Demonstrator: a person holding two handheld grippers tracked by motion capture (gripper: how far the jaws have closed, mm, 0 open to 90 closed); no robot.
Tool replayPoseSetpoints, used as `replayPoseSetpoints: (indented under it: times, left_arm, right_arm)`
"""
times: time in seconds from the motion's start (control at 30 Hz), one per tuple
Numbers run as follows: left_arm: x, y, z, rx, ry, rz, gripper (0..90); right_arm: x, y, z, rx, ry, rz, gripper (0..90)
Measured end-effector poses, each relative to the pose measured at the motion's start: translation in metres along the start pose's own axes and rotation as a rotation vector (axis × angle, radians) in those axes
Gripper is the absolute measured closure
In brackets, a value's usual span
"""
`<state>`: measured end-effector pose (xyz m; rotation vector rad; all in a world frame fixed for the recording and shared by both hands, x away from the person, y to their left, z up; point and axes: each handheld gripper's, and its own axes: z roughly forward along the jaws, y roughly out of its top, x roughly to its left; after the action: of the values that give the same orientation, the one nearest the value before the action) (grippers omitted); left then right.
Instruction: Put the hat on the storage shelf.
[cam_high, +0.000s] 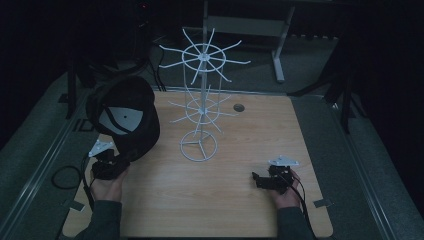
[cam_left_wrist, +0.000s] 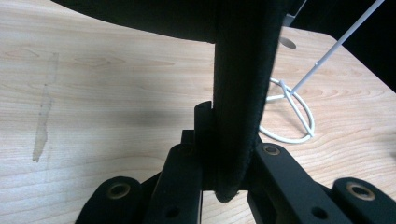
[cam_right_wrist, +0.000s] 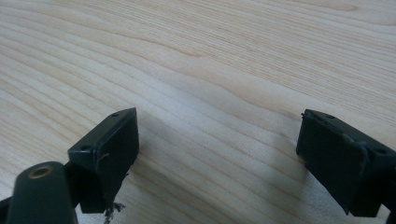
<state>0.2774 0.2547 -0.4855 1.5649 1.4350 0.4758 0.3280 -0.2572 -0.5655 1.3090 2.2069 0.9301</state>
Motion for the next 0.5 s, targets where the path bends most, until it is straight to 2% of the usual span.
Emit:
replayPoseSetpoints:
  times: [0.2, 0.5]
  left_arm:
    - [0.0008, 0.0037, -0.0031, -0.008, 0.022, 0.006, 86.1]
    - [0.0013, 0.0077, -0.0059, -0.016, 0.03, 0.002, 86.1]
  right_arm:
    - [0.0, 0.0, 0.0, 0.0, 0.0, 0.0, 12.8]
    - [0.0, 0.0, 0.0, 0.0, 0.0, 0.0, 12.7]
